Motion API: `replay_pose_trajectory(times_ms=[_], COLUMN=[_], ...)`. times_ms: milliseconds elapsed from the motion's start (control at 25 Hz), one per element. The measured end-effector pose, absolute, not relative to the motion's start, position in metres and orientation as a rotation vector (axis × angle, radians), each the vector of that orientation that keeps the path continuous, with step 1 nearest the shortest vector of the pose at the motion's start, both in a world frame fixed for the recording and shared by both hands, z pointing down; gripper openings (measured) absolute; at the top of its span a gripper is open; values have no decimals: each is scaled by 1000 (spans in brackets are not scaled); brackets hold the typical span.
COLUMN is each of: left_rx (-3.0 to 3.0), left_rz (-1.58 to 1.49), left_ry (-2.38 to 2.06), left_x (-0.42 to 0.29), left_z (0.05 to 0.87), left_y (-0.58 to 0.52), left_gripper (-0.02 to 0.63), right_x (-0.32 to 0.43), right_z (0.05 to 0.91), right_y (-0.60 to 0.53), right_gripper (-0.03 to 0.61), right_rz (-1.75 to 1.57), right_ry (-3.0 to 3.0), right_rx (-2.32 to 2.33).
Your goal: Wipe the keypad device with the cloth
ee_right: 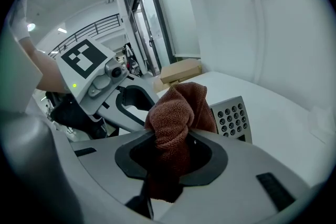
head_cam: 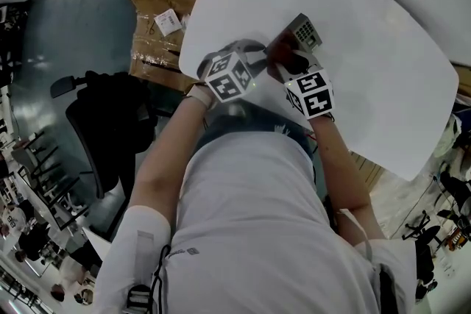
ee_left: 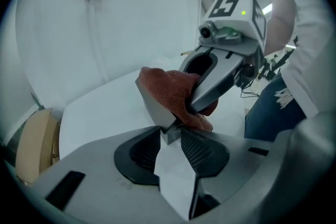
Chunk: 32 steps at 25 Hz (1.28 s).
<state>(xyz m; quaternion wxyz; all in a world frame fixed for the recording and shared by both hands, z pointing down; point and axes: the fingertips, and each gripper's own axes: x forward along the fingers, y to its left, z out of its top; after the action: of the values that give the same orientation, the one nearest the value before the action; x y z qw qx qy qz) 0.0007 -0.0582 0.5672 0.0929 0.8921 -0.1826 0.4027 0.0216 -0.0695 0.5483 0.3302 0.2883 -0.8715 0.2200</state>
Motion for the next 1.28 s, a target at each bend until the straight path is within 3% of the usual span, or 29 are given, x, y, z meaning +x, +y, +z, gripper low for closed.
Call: replay_pose_trajectory(times_ms=[1280], left_rx=[2623], left_rz=[1185], left_ry=[-572], left_x=[1], left_z=[567], left_y=[-50], left_gripper=[118], right_x=[64], right_z=[597], right_y=[-43], right_gripper=[100], right_rz=[692], right_ry=[-2152], right_rx=[793])
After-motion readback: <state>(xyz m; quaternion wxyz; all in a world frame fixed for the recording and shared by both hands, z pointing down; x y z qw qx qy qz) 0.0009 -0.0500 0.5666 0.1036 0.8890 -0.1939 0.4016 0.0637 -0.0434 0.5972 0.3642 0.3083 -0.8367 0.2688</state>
